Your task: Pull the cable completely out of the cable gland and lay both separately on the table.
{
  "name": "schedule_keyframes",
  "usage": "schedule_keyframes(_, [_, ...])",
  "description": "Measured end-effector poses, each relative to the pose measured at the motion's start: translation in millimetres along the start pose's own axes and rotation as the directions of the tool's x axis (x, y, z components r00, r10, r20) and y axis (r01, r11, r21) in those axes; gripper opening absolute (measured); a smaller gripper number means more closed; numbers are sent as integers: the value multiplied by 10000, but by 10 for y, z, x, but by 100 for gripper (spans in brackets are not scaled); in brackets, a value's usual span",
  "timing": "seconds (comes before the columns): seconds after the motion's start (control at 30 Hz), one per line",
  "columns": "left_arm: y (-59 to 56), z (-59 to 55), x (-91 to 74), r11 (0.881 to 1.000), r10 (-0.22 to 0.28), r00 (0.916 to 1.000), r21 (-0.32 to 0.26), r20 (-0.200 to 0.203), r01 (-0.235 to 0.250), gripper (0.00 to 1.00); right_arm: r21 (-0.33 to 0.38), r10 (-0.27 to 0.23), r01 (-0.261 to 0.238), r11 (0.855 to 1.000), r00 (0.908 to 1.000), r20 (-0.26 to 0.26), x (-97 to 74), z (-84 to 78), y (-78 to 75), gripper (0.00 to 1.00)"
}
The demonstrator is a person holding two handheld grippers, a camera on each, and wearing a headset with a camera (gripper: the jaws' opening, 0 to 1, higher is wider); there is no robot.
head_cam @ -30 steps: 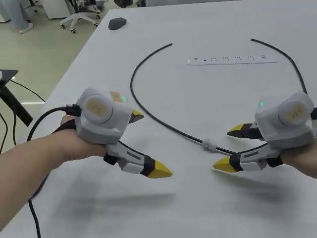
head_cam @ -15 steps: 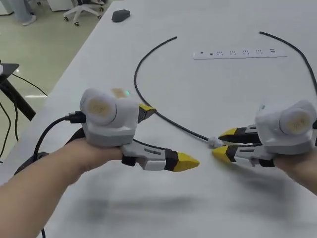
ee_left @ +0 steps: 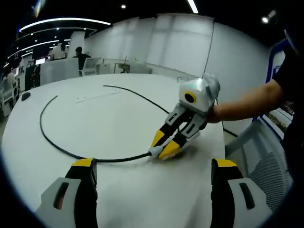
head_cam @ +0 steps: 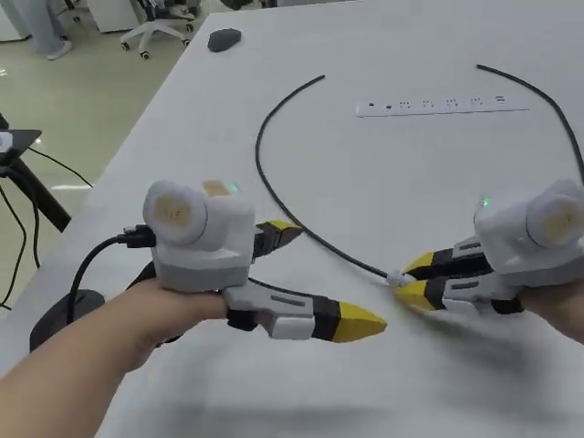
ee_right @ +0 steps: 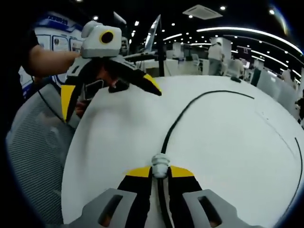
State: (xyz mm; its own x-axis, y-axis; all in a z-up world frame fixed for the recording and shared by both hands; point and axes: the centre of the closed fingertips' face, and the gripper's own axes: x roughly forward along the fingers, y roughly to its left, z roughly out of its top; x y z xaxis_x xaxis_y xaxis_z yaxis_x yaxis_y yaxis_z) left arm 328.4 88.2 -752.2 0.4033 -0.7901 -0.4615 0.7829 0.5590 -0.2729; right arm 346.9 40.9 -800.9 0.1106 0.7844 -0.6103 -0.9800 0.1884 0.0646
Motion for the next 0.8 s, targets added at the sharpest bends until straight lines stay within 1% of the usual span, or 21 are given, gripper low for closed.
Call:
schedule_keyframes(0.03, [-66,22,11,9996,-278,9995,38,143,278,99,-188,143,-143,9997,9999,-12,-60,25,42,7])
schedule_keyframes(0.07, [-177,57,17,9978,-658,9972,32,352,658,97,-630,151,-150,9979,9999,3,-147,68,81,7])
schedule_keyframes(0.1, [-257,72,19,9952,-978,9945,123,372,974,91,-786,215,-218,9967,9998,-36,-205,87,118,7])
schedule_keyframes(0.17, [-358,134,43,9924,-1215,9908,265,602,1201,86,-966,750,-751,9925,9972,-42,-331,138,267,7])
schedule_keyframes(0.2, [-480,186,70,9854,-1701,9825,145,757,1695,84,-1180,908,-913,9888,9958,-93,-405,165,357,7])
schedule_keyframes(0.23, [-542,214,77,9799,-1988,9762,17,867,1994,81,-1323,1006,-1012,9860,9949,-113,-447,180,410,7])
schedule_keyframes(0.27, [-600,242,83,9742,-2224,9699,-175,988,2252,75,-1482,1108,-1115,9826,9938,-131,-490,194,472,7])
schedule_keyframes(0.3, [-731,260,69,9546,-2914,9509,-315,1046,2961,71,-1763,1232,-1241,9765,9923,-158,-549,210,553,7])
schedule_keyframes(0.33, [-780,287,73,9468,-3170,9406,-173,1218,3214,67,-1953,1239,-1241,9729,9922,-134,-586,227,599,7])
schedule_keyframes(0.37, [-811,284,93,9460,-3233,9380,154,1248,3239,64,-2029,1270,-1277,9708,9918,-165,-619,234,642,7])
schedule_keyframes(0.4, [-849,264,102,9421,-3348,9353,204,1141,3347,62,-2152,1360,-1368,9669,9905,-187,-664,243,715,7])
schedule_keyframes(0.43, [-882,236,129,9405,-3391,9355,115,993,3397,60,-2207,1415,-1408,9651,9899,-128,-702,259,772,7])
schedule_keyframes(0.47, [-916,211,142,9352,-3532,9316,53,862,3541,58,-2225,1472,-1459,9639,9890,-107,-727,267,811,7])
schedule_keyframes(0.5, [-970,179,151,9262,-3747,9243,-142,726,3767,55,-2290,1500,-1471,9622,9887,-49,-746,277,841,7])
schedule_keyframes(0.57, [-1025,143,166,9172,-3963,9162,-190,584,3980,47,-2376,1571,-1506,9596,9875,87,-784,304,895,7])
schedule_keyframes(0.6, [-1045,141,177,9160,-3991,9147,-175,632,4008,45,-2465,1612,-1514,9573,9867,201,-795,321,919,7])
schedule_keyframes(0.67, [-1092,124,201,9098,-4122,9093,-283,565,4141,44,-2428,1630,-1533,9579,9864,204,-807,322,954,7])
schedule_keyframes(0.7, [-1118,129,205,9034,-4238,9036,-431,630,4267,43,-2480,1626,-1526,9567,9865,205,-811,320,971,7])
schedule_keyframes(0.73, [-1156,137,202,8939,-4409,8950,-563,681,4447,42,-2508,1646,-1551,9555,9862,174,-815,308,983,7])
schedule_keyframes(0.77, [-1188,163,196,8854,-4533,8875,-732,833,4591,41,-2512,1657,-1566,9552,9860,155,-819,295,987,7])
schedule_keyframes(0.8, [-1207,206,193,8779,-4610,8805,-880,1109,4707,38,-2549,1637,-1551,9544,9864,126,-830,281,992,7])
